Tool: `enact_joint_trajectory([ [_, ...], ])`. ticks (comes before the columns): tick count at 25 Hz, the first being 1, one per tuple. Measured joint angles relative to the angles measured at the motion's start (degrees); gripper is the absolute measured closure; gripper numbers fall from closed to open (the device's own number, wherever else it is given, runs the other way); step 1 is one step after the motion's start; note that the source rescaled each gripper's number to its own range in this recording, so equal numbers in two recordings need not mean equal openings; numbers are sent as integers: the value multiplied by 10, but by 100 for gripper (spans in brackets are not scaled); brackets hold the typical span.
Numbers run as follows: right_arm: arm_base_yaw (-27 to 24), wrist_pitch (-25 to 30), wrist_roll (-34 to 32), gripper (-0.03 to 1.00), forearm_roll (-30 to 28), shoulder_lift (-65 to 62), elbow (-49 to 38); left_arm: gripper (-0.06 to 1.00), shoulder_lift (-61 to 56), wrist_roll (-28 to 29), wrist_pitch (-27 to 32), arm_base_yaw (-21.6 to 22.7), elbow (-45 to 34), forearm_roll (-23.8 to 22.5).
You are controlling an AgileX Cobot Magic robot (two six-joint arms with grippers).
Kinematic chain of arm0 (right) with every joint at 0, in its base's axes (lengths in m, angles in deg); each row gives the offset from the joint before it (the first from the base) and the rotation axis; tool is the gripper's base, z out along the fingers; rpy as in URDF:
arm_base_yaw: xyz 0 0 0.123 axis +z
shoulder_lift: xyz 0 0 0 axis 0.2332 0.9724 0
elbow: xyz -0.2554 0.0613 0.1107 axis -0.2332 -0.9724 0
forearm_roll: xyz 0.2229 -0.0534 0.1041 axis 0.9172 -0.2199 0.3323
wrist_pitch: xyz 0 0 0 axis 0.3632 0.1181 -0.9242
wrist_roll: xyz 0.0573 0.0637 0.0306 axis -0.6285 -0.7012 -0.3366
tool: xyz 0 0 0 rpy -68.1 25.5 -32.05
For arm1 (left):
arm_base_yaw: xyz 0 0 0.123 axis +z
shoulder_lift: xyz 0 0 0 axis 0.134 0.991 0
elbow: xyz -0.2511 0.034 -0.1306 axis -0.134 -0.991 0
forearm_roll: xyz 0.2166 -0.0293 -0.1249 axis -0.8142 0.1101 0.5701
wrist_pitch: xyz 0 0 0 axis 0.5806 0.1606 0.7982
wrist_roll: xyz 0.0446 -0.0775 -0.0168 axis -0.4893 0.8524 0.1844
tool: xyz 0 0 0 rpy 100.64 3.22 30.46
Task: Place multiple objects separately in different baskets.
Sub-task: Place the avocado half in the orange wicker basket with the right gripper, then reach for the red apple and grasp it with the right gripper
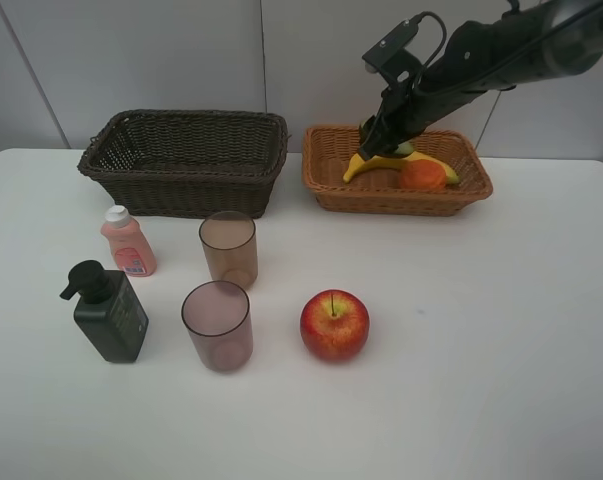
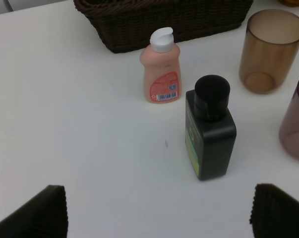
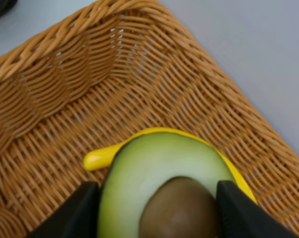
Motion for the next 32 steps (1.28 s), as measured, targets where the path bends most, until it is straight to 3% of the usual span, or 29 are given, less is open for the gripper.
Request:
enact_joint_trajectory([
  [7, 0, 0, 1, 72, 16, 0, 0, -3, 0, 0, 0, 0, 0, 0],
  [11, 0, 0, 1, 60, 17, 0, 0, -3, 0, 0, 0, 0, 0, 0],
  [18, 0, 0, 1, 54, 15, 0, 0, -3, 0, 0, 0, 0, 0, 0],
  [20, 0, 0, 1, 43, 15, 0, 0, -3, 0, 0, 0, 0, 0, 0],
  [23, 0, 0, 1, 15, 14, 0, 0, -3, 0, 0, 0, 0, 0, 0],
  [25, 0, 0, 1, 4, 14, 0, 0, -3, 0, 0, 0, 0, 0, 0],
  [32, 0, 0, 1, -2, 15, 0, 0, -3, 0, 0, 0, 0, 0, 0],
])
